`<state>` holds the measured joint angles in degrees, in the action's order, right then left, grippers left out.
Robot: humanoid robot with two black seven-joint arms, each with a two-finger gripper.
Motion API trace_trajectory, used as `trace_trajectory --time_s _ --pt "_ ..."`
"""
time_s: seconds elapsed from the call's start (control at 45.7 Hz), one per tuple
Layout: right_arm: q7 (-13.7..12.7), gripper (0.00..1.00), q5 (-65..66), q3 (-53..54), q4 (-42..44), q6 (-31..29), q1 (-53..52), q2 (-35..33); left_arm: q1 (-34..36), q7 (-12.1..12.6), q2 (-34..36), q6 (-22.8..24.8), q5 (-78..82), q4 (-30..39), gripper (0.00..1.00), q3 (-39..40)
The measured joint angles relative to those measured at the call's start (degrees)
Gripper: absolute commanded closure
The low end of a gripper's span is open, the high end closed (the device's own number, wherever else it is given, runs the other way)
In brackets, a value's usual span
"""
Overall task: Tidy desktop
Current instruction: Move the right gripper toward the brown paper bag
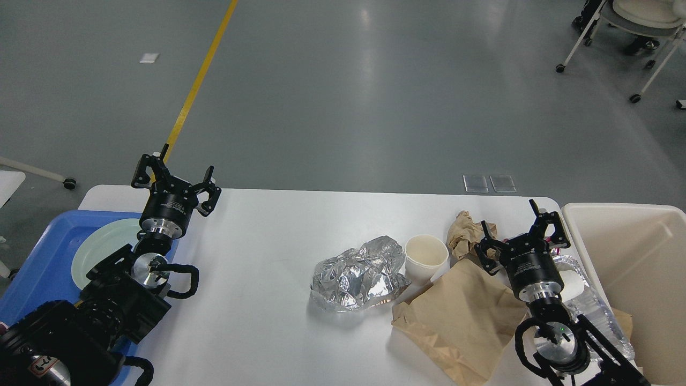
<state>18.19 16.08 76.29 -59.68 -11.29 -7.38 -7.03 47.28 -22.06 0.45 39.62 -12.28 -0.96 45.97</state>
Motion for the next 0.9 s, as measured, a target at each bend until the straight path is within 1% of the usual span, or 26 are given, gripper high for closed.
trace_trajectory --time_s 0.897 --pt "0.0 0.0 0.0 0.0 0.0 0.0 0.0 0.0 0.0 0.0 0.0 0.0 0.0 0.0 0.03 0.0"
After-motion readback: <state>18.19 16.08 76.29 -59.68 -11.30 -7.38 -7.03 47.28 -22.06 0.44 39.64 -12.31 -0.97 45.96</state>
